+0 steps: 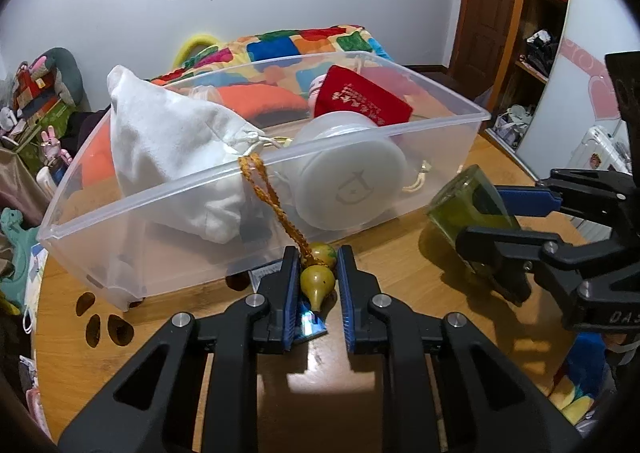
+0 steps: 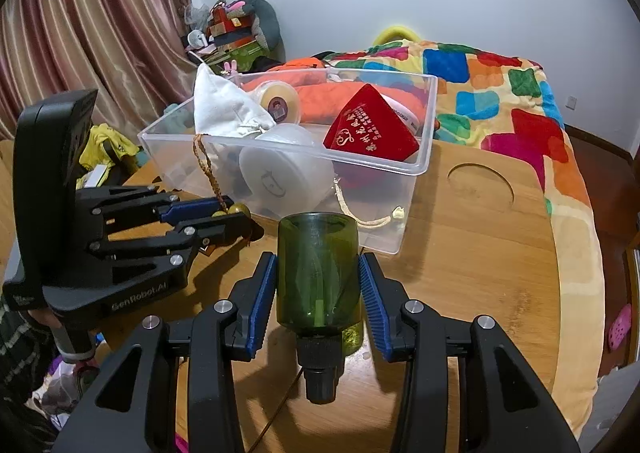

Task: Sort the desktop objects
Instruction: 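Grasp the yellow gourd pendant with the left gripper while the right lifts the bottle, then carry the gourd pendant with the left gripper while the right carries the bottle over the box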

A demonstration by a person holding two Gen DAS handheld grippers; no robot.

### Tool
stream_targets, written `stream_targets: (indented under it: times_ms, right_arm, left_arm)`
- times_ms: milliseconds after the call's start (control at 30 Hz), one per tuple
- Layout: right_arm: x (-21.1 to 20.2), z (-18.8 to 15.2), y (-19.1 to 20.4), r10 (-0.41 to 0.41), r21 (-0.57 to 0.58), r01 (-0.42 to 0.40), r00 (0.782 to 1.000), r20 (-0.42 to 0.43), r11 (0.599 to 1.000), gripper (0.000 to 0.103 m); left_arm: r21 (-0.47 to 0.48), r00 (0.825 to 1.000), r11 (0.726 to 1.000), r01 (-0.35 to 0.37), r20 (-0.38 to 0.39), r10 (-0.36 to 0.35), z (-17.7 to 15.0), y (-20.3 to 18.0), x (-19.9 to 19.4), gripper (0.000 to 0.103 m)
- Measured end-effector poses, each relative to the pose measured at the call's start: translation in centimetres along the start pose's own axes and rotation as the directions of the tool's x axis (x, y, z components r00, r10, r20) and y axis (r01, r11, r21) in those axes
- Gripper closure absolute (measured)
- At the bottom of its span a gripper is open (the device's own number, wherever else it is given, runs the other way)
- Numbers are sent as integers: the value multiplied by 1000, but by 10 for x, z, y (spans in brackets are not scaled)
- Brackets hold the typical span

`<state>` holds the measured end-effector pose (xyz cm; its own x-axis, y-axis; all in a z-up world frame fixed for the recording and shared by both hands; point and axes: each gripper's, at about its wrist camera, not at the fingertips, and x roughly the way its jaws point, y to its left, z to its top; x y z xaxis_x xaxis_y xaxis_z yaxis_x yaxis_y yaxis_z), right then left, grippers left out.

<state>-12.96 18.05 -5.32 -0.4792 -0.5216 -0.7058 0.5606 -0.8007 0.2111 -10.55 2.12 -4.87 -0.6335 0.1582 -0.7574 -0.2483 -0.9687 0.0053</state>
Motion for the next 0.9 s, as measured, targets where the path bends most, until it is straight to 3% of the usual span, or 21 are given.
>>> stream_targets:
  times_ms: [333, 900]
  right_arm:
    - [-17, 7, 4, -14, 7, 13, 999, 42, 1000, 65]
    - [-39, 25, 20, -37, -34, 41, 994, 105, 999, 65]
  left_arm:
    - [-14, 998, 1000, 26, 52, -26, 0, 4, -22, 85]
    - [0, 987, 1000, -27, 157, 27, 17, 10, -67, 85]
